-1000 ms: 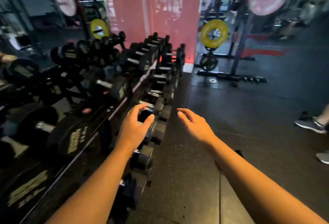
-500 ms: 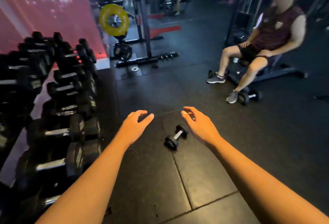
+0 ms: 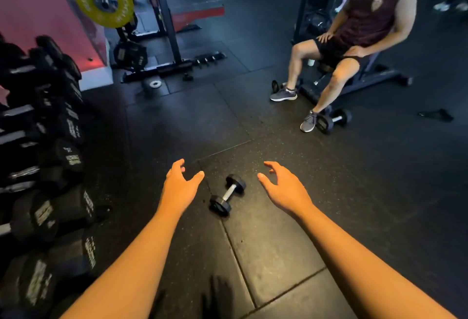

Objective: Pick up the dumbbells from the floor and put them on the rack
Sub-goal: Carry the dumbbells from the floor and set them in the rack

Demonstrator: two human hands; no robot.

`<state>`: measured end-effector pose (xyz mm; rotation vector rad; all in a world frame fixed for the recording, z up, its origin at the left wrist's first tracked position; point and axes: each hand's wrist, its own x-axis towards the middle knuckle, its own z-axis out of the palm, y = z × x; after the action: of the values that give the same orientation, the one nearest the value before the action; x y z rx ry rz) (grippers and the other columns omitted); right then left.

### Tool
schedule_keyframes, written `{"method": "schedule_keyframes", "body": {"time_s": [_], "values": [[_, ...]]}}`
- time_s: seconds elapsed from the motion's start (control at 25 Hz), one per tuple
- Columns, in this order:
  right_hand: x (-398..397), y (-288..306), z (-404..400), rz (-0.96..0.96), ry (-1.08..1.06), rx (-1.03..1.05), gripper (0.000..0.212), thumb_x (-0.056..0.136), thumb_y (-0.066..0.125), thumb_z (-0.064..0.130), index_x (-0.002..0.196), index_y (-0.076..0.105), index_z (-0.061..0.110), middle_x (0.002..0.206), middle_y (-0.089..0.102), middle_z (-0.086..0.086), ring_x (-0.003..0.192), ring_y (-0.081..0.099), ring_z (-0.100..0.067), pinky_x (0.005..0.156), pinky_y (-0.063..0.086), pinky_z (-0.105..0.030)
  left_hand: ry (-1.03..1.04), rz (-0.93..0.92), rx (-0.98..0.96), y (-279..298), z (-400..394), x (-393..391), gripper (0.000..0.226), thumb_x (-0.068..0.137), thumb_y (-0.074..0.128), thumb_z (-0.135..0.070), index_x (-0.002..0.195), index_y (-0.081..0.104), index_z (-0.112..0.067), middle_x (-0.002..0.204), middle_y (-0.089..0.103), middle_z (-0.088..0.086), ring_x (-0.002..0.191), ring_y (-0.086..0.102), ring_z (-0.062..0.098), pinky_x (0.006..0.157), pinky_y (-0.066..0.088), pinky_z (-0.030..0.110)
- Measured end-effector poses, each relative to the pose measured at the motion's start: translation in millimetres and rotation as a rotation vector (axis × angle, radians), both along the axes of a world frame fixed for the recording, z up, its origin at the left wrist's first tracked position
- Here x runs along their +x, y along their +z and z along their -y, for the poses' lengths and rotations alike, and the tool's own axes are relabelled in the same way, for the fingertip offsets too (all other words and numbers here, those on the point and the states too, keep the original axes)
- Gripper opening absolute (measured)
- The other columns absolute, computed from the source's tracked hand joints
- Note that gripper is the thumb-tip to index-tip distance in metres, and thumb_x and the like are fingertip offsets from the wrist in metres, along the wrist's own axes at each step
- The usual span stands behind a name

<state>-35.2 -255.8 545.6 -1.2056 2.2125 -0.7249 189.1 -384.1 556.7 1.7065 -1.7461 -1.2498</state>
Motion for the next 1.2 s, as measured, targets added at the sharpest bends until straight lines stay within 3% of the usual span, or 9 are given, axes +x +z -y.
{"method": "schedule_keyframes", "body": {"time_s": [0.32, 0.56, 0.8, 1.0, 1.2], "values": [[-52.2, -69.7, 135.3, -0.078, 0.129, 0.149, 0.056, 0.097, 0.048, 0.053, 0.147, 0.040, 0.030, 0.145, 0.050, -0.004, 0.129, 0.052, -0.027, 0.100, 0.047, -0.043, 0.272, -0.026, 0.192, -80.4, 92.1, -41.3, 0.095, 0.089, 0.074, -0.039, 0.161, 0.013, -0.027, 0.166, 0.018, 0.011, 0.146, 0.033, 0.033, 0.112, 0.036, 0.050], [-79.8, -156.7, 242.5, -0.160, 0.274, 0.275, 0.056, 0.098, 0.046, 0.052, 0.148, 0.039, 0.029, 0.143, 0.049, -0.007, 0.124, 0.054, -0.031, 0.095, 0.049, -0.045, 0.403, 0.075, 0.351, -182.2, 159.9, -71.5, 0.099, 0.086, 0.077, -0.039, 0.161, 0.013, -0.024, 0.163, 0.020, 0.015, 0.141, 0.038, 0.039, 0.109, 0.037, 0.049], [-108.3, -324.8, 314.9, -0.150, 0.400, 0.381, 0.053, 0.098, 0.049, 0.048, 0.147, 0.041, 0.028, 0.142, 0.049, -0.008, 0.124, 0.053, -0.034, 0.094, 0.048, -0.045, 0.595, 0.150, 0.498, -342.3, 197.5, -107.2, 0.101, 0.083, 0.080, -0.039, 0.160, 0.020, -0.016, 0.156, 0.032, 0.021, 0.136, 0.044, 0.040, 0.107, 0.038, 0.044], [-139.7, -504.3, 370.2, -0.187, 0.523, 0.417, 0.059, 0.097, 0.052, 0.047, 0.149, 0.039, 0.023, 0.144, 0.045, -0.015, 0.125, 0.051, -0.042, 0.098, 0.045, -0.049, 0.747, 0.126, 0.547, -511.2, 225.4, -143.3, 0.104, 0.081, 0.081, -0.041, 0.160, 0.018, -0.017, 0.157, 0.031, 0.018, 0.140, 0.041, 0.037, 0.110, 0.037, 0.042], [-140.3, -625.3, 419.4, -0.212, 0.564, 0.447, 0.070, 0.093, 0.059, 0.048, 0.151, 0.035, 0.017, 0.145, 0.041, -0.023, 0.128, 0.046, -0.048, 0.106, 0.040, -0.052, 0.823, 0.138, 0.565, -628.1, 246.6, -178.0, 0.099, 0.080, 0.080, -0.045, 0.157, 0.022, -0.021, 0.152, 0.037, 0.015, 0.131, 0.050, 0.037, 0.101, 0.048, 0.043]]}}
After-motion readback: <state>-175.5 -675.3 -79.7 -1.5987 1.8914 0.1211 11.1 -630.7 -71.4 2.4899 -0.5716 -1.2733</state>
